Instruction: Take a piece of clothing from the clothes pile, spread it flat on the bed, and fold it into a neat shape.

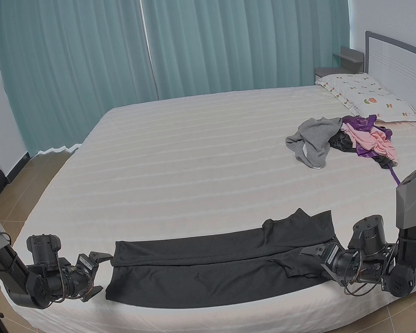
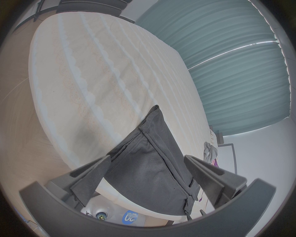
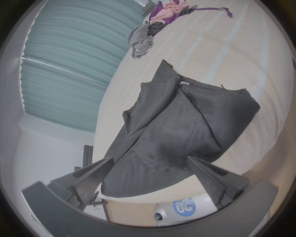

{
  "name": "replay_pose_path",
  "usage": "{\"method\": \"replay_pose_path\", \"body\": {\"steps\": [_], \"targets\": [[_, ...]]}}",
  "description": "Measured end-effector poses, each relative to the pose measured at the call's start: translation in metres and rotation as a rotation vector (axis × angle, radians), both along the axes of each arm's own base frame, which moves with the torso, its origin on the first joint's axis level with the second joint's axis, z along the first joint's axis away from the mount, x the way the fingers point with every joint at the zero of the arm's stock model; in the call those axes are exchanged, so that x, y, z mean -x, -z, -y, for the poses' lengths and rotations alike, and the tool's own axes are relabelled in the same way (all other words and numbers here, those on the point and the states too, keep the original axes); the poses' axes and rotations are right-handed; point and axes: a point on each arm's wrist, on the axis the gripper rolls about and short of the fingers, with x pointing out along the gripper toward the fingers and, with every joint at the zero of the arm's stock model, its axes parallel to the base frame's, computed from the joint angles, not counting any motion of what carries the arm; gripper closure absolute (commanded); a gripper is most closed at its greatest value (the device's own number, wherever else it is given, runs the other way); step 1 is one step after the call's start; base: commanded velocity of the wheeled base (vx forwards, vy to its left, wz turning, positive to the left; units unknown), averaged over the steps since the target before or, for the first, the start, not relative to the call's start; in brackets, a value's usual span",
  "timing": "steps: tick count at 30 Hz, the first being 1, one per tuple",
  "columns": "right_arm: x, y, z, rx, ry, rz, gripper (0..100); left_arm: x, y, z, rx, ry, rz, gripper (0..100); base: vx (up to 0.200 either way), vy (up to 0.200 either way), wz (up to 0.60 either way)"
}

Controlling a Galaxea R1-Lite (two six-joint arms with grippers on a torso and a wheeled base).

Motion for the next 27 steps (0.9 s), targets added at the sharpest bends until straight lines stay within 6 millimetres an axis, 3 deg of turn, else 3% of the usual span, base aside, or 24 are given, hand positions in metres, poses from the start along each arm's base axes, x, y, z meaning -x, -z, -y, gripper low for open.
{"method": "replay_pose_path", "body": {"steps": [9,10,27], "targets": [[-0.003,0.006,0.006,0.008,0.024,-0.018,0,0.000,0.000,0.000,0.001,-0.001,-0.001,0,0.000,0.000,0.00],[-0.003,0.006,0.006,0.009,0.025,-0.018,100,0.000,0.000,0.000,0.000,-0.001,-0.001,0,0.000,0.000,0.00],[0.010,0.002,0.015,0.046,0.021,-0.034,100,-0.003,-0.001,0.000,0.002,-0.004,0.008,0,0.000,0.000,0.00]]}}
